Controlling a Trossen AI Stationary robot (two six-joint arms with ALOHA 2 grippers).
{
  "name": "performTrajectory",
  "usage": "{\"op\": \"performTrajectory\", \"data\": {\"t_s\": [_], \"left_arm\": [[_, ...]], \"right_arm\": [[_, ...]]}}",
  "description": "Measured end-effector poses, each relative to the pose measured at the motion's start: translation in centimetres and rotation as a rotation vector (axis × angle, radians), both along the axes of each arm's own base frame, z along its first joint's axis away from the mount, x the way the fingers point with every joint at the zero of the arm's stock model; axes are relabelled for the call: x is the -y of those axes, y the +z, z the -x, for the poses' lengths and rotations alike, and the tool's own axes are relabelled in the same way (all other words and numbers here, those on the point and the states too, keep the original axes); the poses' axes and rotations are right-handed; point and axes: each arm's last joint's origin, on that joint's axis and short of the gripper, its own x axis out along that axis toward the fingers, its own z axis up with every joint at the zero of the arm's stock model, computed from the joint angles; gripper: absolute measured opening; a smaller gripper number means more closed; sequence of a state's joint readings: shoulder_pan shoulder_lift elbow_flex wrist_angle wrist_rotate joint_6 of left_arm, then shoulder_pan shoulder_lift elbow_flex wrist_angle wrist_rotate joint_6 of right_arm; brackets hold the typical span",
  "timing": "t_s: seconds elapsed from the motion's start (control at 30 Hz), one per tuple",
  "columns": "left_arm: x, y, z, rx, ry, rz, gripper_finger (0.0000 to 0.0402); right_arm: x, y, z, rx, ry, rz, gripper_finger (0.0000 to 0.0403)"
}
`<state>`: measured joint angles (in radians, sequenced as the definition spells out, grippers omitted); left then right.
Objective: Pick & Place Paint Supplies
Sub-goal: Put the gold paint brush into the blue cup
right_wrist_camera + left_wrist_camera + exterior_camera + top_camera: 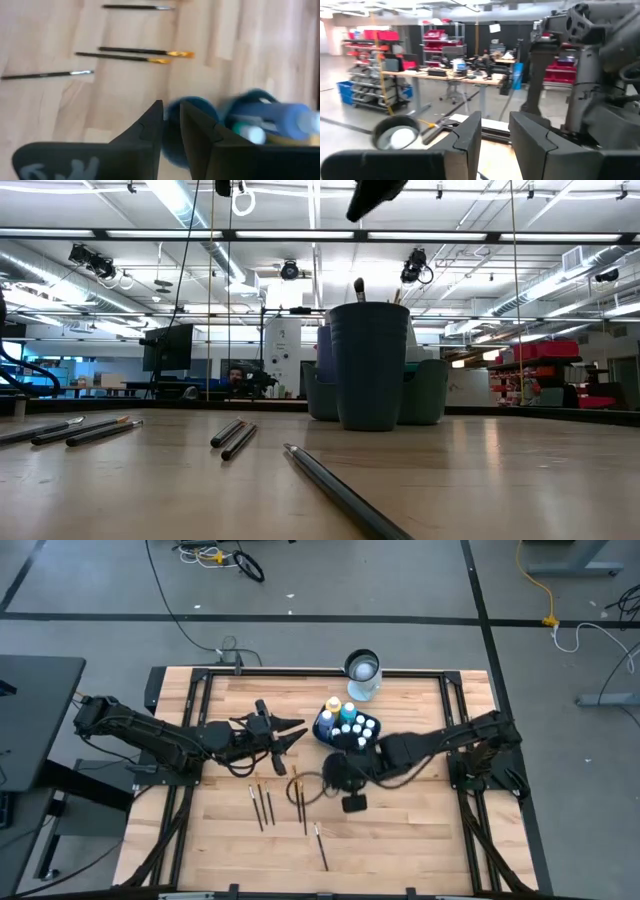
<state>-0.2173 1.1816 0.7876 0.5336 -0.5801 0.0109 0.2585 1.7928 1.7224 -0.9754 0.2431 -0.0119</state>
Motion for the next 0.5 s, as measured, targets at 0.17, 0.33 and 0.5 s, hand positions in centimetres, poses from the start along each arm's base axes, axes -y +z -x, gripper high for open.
{"op": "performTrajectory", "data": {"t_s": [0.17, 0.33, 0.5], "left_arm": [[0.2, 0.0, -0.1, -0.009, -0.080, -0.039, 0.0109], [0.4, -0.8, -0.2, -0.076, -0.136, -0.020, 0.0114], [0.2, -2.4, 0.0, -0.175, -0.095, 0.195, 0.0121]], "right_arm": [[-3.0, -2.0, 1.9, -0.035, 0.078, 0.005, 0.0064], [-3.9, -3.4, 4.2, 0.070, 0.144, 0.018, 0.0064], [-2.6, -3.2, 6.6, 0.348, 0.196, 0.017, 0.0064]]}}
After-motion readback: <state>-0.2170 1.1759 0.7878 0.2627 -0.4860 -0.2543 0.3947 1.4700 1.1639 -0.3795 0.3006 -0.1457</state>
